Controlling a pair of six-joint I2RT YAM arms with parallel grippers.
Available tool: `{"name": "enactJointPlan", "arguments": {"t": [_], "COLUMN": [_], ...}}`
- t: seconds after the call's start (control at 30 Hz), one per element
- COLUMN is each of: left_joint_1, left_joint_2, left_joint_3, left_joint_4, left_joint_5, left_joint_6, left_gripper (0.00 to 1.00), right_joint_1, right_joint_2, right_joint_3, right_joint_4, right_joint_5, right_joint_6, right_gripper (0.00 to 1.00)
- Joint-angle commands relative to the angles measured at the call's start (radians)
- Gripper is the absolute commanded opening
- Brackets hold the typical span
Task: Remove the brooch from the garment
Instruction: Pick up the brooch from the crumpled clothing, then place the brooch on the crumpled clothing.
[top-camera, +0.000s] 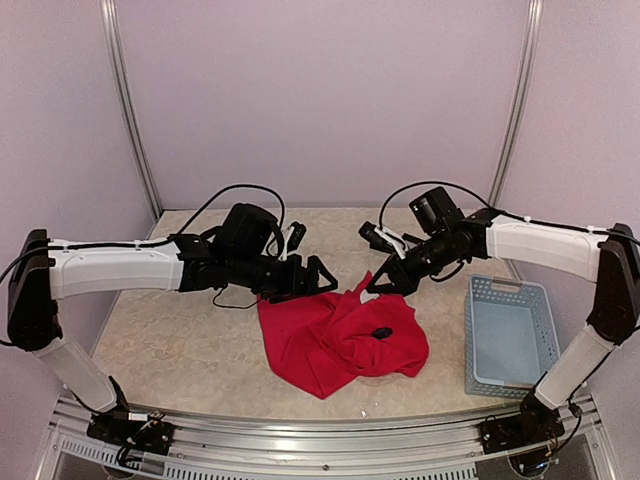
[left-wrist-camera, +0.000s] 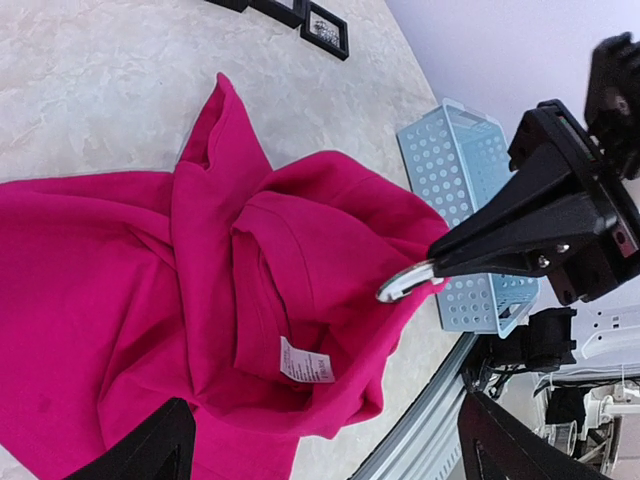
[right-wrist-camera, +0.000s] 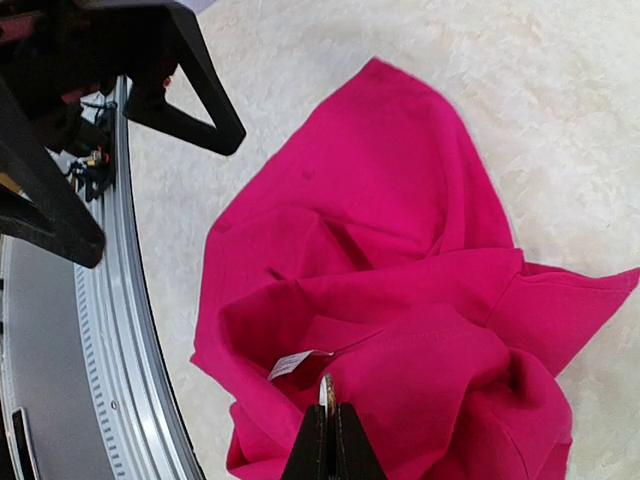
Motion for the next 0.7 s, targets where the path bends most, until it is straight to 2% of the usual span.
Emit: {"name": "enactJointPlan", "arguments": {"t": [0.0,0.13,0.37,0.6,0.67], "left_joint_1": [0.007,0.016,0.028,0.032,0.035], "left_joint_2": [-0.021,0.002,0.076,0.102,0.104], "left_joint_3": [0.037,0.092,0.171,0.189,0.192], "left_joint_4": [0.060,0.105,0.159,0.159,0.155], "left_joint_5": [0.000,0.055,0.148,0.162,0.163], "left_joint_6": [0.001,0.012,0.018,0.024,0.028], "left_gripper": [0.89,0.90,0.90,0.90,0.90], "right_joint_1": [-0.001,-0.001,-0.001,-0.001,-0.001], "right_joint_2": [-0.132,-0.202,-0.252,-0.268,-0.253], "right_joint_3": [-0.103,-0.190,-0.252,-0.274,-0.252], "right_joint_4": [0.257,0.415,0.585,0.674,0.648], "right_joint_5": [0.027,0.044,0.053,0.040,0.021], "right_joint_6": [0.183,0.266,0.350,0.413,0.400], "right_gripper": [0.00,0.00,0.00,0.00,0.00]}}
